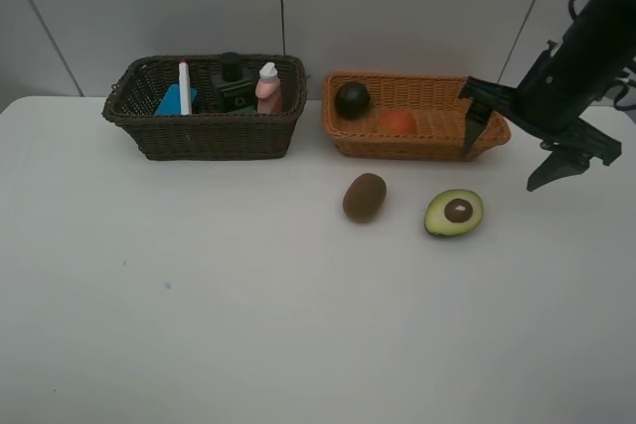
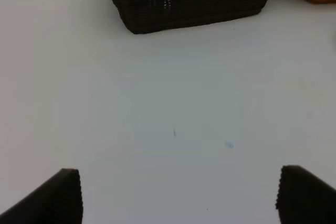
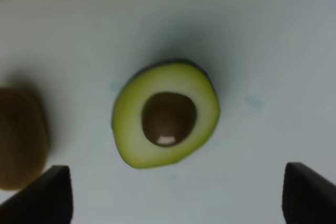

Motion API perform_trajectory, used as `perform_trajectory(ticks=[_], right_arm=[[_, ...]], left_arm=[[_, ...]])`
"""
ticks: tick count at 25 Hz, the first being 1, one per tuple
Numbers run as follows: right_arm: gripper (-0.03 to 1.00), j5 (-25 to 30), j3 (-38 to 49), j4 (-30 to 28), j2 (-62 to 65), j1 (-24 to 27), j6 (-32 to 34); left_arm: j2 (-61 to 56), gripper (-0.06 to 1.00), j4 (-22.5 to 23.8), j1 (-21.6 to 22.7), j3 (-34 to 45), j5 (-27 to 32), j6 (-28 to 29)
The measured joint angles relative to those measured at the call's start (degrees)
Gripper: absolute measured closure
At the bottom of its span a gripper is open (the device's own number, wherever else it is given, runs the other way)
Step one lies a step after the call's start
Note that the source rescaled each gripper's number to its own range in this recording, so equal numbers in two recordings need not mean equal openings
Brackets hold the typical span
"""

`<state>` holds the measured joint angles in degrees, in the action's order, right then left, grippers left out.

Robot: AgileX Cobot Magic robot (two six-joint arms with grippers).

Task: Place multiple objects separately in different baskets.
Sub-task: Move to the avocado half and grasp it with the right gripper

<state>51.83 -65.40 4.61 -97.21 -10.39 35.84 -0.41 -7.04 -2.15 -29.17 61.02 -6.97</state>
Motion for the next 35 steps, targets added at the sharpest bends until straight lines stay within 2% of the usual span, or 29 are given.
perform_trajectory(ticks=[3,8,15,35], right_arm=[[-0.03,-4.32,2.32,0.90,0.00,0.00,2.50],[-0.03,-6.98,4.46,1.50,-2.97,-0.24,3.78],[-0.03,-13.15,4.49,2.06,-8.23,-3.12,4.67],[-0.03,-16.58,4.49,0.95,-15.84,-3.26,5.20]], left_arm=[[0.00,0.04,0.00,0.00,0.00,0.00,0.00],[0.00,0.04,0.00,0.00,0.00,0.00,0.00],[0.00,0.04,0.00,0.00,0.00,0.00,0.00],[0.00,0.04,0.00,0.00,0.00,0.00,0.00]])
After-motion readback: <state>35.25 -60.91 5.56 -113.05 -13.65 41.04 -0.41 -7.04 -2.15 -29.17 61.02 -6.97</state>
